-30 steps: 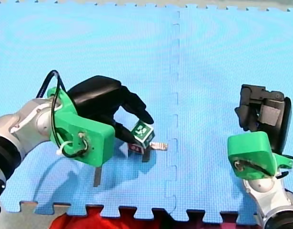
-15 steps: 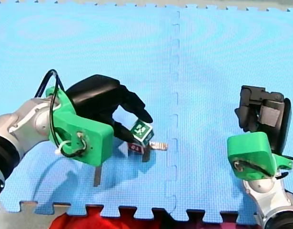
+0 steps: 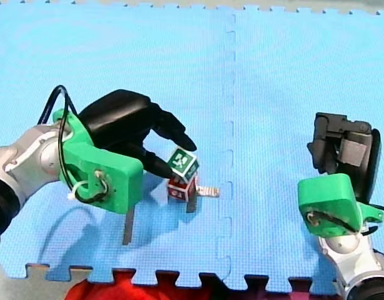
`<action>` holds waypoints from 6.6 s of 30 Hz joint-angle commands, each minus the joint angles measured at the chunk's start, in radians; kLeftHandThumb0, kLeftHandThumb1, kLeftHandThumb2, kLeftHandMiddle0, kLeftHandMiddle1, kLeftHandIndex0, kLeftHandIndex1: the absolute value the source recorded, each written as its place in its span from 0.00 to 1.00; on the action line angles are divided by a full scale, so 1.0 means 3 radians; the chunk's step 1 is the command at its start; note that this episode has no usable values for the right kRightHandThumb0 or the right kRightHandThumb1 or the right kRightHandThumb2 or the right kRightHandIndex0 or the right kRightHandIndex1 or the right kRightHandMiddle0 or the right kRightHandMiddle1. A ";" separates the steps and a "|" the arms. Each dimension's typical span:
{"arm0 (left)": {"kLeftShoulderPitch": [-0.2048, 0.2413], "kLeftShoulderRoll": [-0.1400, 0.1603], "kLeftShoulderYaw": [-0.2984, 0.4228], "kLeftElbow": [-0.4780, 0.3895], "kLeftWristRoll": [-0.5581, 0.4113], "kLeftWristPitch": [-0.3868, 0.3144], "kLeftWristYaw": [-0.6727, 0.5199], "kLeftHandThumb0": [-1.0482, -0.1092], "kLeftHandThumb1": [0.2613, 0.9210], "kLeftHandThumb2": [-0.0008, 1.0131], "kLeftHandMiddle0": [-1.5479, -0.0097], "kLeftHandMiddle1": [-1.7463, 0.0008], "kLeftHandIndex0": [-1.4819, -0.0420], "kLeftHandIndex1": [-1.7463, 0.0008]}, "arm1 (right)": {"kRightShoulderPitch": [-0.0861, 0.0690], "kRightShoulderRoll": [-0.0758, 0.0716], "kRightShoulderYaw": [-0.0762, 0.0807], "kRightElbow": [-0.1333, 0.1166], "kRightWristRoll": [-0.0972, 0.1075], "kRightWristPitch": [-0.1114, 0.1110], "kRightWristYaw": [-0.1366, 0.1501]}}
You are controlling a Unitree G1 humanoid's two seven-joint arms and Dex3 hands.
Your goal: Stack cube left
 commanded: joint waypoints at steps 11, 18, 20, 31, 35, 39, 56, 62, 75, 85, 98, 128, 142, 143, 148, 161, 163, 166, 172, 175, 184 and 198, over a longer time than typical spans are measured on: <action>0.0023 0.0051 0.0002 -0.0002 0.0012 0.0021 0.0048 0.56 0.80 0.00 0.40 0.00 0.10 1.00 | -0.0002 -0.0012 -0.0011 -0.0010 0.0011 0.0003 0.0003; 0.0017 0.0039 0.0024 -0.0014 -0.0032 0.0049 -0.0039 0.55 0.80 0.00 0.40 0.00 0.10 1.00 | -0.0014 -0.0017 -0.0017 -0.0018 0.0018 0.0011 0.0018; 0.0011 0.0041 0.0015 -0.0017 -0.0022 0.0053 -0.0057 0.55 0.80 0.00 0.40 0.00 0.10 1.00 | -0.0014 -0.0019 -0.0015 -0.0018 0.0012 0.0006 0.0009; -0.0010 0.0038 -0.0007 0.0001 0.0006 0.0068 -0.0084 0.55 0.79 0.00 0.40 0.00 0.09 1.00 | -0.0009 -0.0023 -0.0013 -0.0026 -0.0002 -0.0009 -0.0011; -0.0005 0.0036 0.0001 0.0005 -0.0009 0.0066 -0.0104 0.55 0.79 0.00 0.40 0.00 0.09 1.00 | -0.0007 -0.0018 -0.0010 -0.0036 -0.0008 0.0005 -0.0017; -0.0011 0.0024 0.0009 0.0028 -0.0023 0.0064 -0.0133 0.55 0.79 0.00 0.40 0.00 0.09 1.00 | -0.0003 -0.0017 -0.0005 -0.0047 -0.0016 0.0021 -0.0026; -0.0053 0.0019 0.0025 0.0091 -0.0057 0.0074 -0.0229 0.54 0.81 0.00 0.40 0.01 0.08 0.99 | -0.0036 0.0007 0.0004 -0.0024 -0.0013 0.0031 -0.0043; -0.0061 0.0017 0.0023 0.0121 -0.0054 0.0061 -0.0220 0.54 0.82 0.00 0.40 0.02 0.08 1.00 | -0.0049 0.0011 0.0012 -0.0015 -0.0020 0.0039 -0.0059; -0.0079 0.0020 0.0024 0.0163 -0.0056 0.0022 -0.0223 0.52 0.83 0.00 0.38 0.06 0.08 1.00 | -0.0053 0.0025 0.0025 -0.0031 -0.0036 0.0052 -0.0096; -0.0075 -0.0001 0.0053 0.0187 -0.0094 -0.0025 -0.0265 0.52 0.84 0.00 0.38 0.07 0.09 1.00 | -0.0043 0.0028 0.0022 -0.0023 -0.0032 0.0039 -0.0093; -0.0051 -0.0033 0.0079 0.0167 -0.0142 -0.0075 -0.0306 0.52 0.83 0.00 0.36 0.11 0.09 1.00 | -0.0032 0.0021 0.0016 -0.0021 -0.0027 0.0042 -0.0083; -0.0029 -0.0059 0.0088 0.0116 -0.0156 -0.0050 -0.0365 0.56 0.80 0.00 0.41 0.05 0.10 1.00 | 0.0032 -0.0004 0.0009 -0.0095 -0.0027 0.0050 -0.0073; -0.0029 -0.0050 0.0038 0.0087 -0.0058 0.0012 -0.0216 0.55 0.81 0.00 0.40 0.12 0.09 1.00 | 0.0036 -0.0005 0.0011 -0.0098 -0.0037 0.0058 -0.0079; -0.0026 -0.0049 0.0034 0.0083 -0.0051 0.0005 -0.0196 0.55 0.81 0.00 0.39 0.12 0.09 1.00 | 0.0039 -0.0005 0.0012 -0.0101 -0.0038 0.0057 -0.0079; -0.0016 -0.0033 0.0019 0.0072 -0.0006 -0.0025 -0.0072 0.54 0.81 0.00 0.39 0.13 0.09 1.00 | 0.0047 0.0002 0.0014 -0.0116 -0.0041 0.0061 -0.0076; -0.0034 -0.0005 -0.0073 0.0010 0.0148 0.0114 0.0162 0.54 0.82 0.00 0.38 0.12 0.10 1.00 | 0.0046 -0.0006 0.0003 -0.0109 -0.0026 0.0064 -0.0044; -0.0041 -0.0010 -0.0077 0.0018 0.0156 0.0120 0.0183 0.54 0.83 0.00 0.38 0.11 0.10 1.00 | 0.0044 -0.0009 0.0001 -0.0110 -0.0021 0.0065 -0.0034; -0.0059 -0.0016 -0.0109 0.0064 0.0203 0.0079 0.0303 0.43 0.88 0.01 0.39 0.10 0.28 1.00 | 0.0052 -0.0007 0.0002 -0.0124 -0.0020 0.0064 -0.0032; -0.0025 -0.0084 0.0028 0.0174 -0.0033 -0.0027 0.0168 0.01 1.00 0.15 0.44 0.56 0.79 1.00 | 0.0071 -0.0011 0.0005 -0.0140 -0.0033 0.0074 -0.0048; -0.0005 -0.0089 0.0044 0.0138 -0.0058 -0.0007 0.0155 0.00 1.00 0.10 0.41 0.63 0.80 0.99 | 0.0080 -0.0015 0.0008 -0.0143 -0.0039 0.0076 -0.0053; 0.0037 -0.0066 -0.0003 0.0023 0.0047 0.0091 0.0298 0.00 1.00 0.05 0.45 0.34 0.85 1.00 | 0.0114 0.0001 0.0013 -0.0163 -0.0035 0.0076 -0.0035; 0.0118 0.0043 0.0083 -0.0192 -0.0066 0.0128 0.0174 0.00 1.00 0.03 0.48 0.32 0.87 1.00 | 0.0152 0.0016 -0.0030 -0.0085 0.0089 -0.0029 0.0151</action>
